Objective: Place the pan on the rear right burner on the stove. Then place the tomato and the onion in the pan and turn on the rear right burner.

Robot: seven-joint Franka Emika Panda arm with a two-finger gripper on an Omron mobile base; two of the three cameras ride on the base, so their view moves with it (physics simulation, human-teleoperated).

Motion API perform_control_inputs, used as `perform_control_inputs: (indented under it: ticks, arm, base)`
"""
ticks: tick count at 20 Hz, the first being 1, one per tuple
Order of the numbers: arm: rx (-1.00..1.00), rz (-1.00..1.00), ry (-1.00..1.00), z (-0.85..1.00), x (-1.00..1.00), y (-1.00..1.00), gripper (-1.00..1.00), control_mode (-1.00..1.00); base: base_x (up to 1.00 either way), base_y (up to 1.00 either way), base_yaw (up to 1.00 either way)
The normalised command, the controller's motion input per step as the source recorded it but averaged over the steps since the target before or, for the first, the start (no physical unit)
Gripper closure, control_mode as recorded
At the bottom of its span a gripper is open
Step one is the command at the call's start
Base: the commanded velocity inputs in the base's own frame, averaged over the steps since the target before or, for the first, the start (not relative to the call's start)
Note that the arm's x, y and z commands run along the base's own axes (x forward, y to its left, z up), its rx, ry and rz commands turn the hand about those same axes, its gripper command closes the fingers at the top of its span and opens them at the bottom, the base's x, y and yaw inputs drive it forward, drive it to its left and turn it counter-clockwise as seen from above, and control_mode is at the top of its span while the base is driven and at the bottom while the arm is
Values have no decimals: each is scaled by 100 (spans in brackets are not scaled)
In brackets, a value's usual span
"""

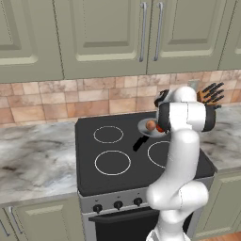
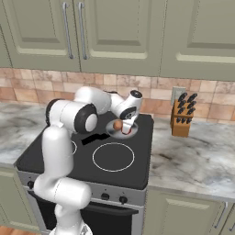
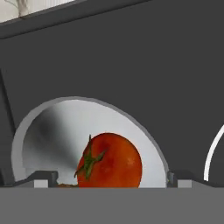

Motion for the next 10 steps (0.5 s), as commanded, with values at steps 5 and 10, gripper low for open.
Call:
perform_control_inputs:
  ticks: [5, 10]
  arm:
    - [0, -2, -13, 40, -16, 0, -100, -100]
    - [0, 0, -9, 35, -36, 0, -100, -100]
  base:
    - [0, 0, 0]
    - [0, 0, 0]
